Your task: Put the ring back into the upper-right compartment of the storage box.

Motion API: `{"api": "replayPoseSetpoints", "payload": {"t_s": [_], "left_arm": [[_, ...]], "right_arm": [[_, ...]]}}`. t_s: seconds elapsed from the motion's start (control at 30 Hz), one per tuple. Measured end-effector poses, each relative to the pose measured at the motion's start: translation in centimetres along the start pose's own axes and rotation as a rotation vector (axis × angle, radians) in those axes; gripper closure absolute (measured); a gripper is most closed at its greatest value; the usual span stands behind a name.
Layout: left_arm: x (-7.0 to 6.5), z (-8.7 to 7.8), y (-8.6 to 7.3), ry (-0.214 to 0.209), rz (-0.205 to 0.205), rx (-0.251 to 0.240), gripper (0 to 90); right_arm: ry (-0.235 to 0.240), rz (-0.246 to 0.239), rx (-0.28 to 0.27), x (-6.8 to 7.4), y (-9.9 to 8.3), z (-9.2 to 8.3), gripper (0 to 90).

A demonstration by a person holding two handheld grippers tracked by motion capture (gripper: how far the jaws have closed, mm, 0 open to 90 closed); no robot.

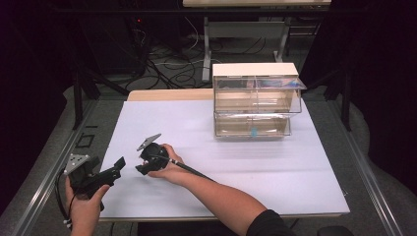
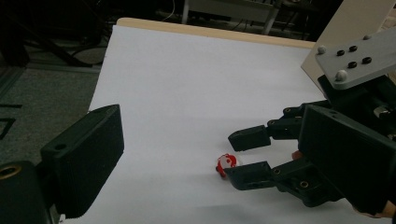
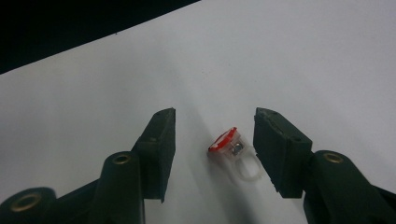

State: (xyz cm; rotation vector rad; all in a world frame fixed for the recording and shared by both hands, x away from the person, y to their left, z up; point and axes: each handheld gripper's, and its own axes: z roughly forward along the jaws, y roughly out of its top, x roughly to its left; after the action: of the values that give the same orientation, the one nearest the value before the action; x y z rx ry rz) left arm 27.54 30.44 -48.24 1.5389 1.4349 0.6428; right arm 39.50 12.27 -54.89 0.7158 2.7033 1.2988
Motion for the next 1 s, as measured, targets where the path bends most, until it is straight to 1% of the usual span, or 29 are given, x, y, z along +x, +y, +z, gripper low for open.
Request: {"api": "replayPoseSetpoints", "payload": {"t_s": [0.07, 0.1, 0.17, 0.2, 0.23, 0.27, 0.3, 0.33, 0.37, 0.4, 0.43, 0.47, 0.5, 0.53, 0.57, 0.63, 0.67, 0.7, 0.73, 0.8, 0.87, 0.9, 0.97, 1.0], "left_arm": [[0.0, 0.0, 0.0, -0.002, -0.001, 0.0, 6.9], [0.0, 0.0, 0.0, -0.002, -0.001, 0.0, 6.9], [0.0, 0.1, 0.0, -0.003, -0.002, 0.0, 6.9], [0.0, 0.1, 0.0, -0.004, -0.004, 0.001, 6.9], [0.0, 0.1, 0.0, -0.006, -0.005, 0.0, 6.9], [0.0, 0.1, 0.0, -0.006, -0.005, 0.0, 6.9], [-0.1, 0.1, 0.0, -0.006, -0.003, 0.0, 6.9], [-0.1, 0.1, 0.0, -0.006, -0.003, 0.0, 6.9], [-0.1, 0.1, 0.0, -0.005, 0.0, -0.002, 6.9], [-0.1, 0.1, 0.0, -0.005, 0.0, -0.002, 6.9], [-0.1, 0.1, 0.0, -0.005, 0.0, -0.002, 6.9], [-0.1, 0.1, 0.0, -0.005, -0.001, -0.001, 6.9], [-0.1, 0.1, 0.0, -0.005, -0.001, 0.0, 6.9], [-0.1, 0.2, 0.0, -0.005, -0.002, 0.0, 6.9], [-0.1, 0.2, 0.0, -0.004, -0.004, -0.001, 7.0], [-0.1, 0.2, 0.0, -0.004, -0.001, -0.003, 7.0], [-0.1, 0.2, 0.0, -0.004, -0.002, -0.002, 7.0], [-0.1, 0.1, 0.0, -0.005, -0.003, -0.001, 7.0], [0.0, 0.2, 0.0, -0.004, 0.001, -0.003, 7.0], [-0.1, 0.1, 0.0, -0.005, -0.003, -0.001, 7.0], [0.0, 0.1, 0.0, -0.005, -0.002, -0.001, 7.0], [0.0, 0.2, 0.0, -0.005, -0.003, -0.001, 7.0], [0.0, 0.2, 0.0, -0.004, 0.0, -0.003, 7.0], [0.0, 0.2, 0.0, -0.005, -0.002, -0.001, 7.0]], "right_arm": [[0.003, -0.017, -0.008, -0.1, -0.1, 0.2, 50.5], [0.002, -0.015, -0.009, -0.1, -0.1, 0.3, 50.6], [0.003, -0.025, -0.007, -0.2, -0.2, 0.4, 51.2], [0.007, -0.013, 0.004, -0.2, -0.2, 0.4, 52.2], [0.004, -0.016, -0.014, -0.2, -0.2, 0.6, 53.2], [0.003, -0.022, -0.02, -0.3, -0.3, 0.7, 53.5], [0.001, -0.018, -0.007, -0.2, -0.3, 0.7, 54.0], [0.001, -0.018, -0.007, -0.2, -0.3, 0.7, 54.0], [0.01, -0.032, 0.033, -0.5, -0.2, 0.6, 56.4], [0.011, -0.034, 0.035, -0.6, -0.2, 0.6, 57.4], [0.0, -0.018, 0.017, -0.6, -0.2, 0.7, 58.5], [0.004, -0.032, 0.036, -0.7, -0.2, 0.6, 59.5], [0.003, -0.023, 0.051, -0.8, -0.3, 0.6, 60.5], [0.003, -0.023, 0.051, -0.8, -0.3, 0.6, 60.5], [0.0, -0.022, 0.062, -0.9, -0.4, 0.8, 63.3], [-0.005, -0.021, 0.077, -0.9, -0.5, 0.9, 65.6], [-0.002, -0.037, 0.068, -1.1, -0.5, 1.0, 66.0], [-0.004, -0.041, 0.066, -1.1, -0.5, 1.0, 67.2], [-0.008, -0.035, 0.066, -1.0, -0.5, 1.0, 69.2], [-0.014, -0.028, 0.071, -0.9, -0.5, 0.9, 69.6], [-0.015, -0.036, 0.071, -1.0, -0.5, 0.9, 73.6], [-0.016, -0.038, 0.071, -1.0, -0.5, 0.8, 78.8], [-0.02, -0.019, 0.068, -1.0, -0.4, 0.7, 80.3], [-0.016, -0.038, 0.062, -1.2, -0.3, 0.8, 80.4]]}}
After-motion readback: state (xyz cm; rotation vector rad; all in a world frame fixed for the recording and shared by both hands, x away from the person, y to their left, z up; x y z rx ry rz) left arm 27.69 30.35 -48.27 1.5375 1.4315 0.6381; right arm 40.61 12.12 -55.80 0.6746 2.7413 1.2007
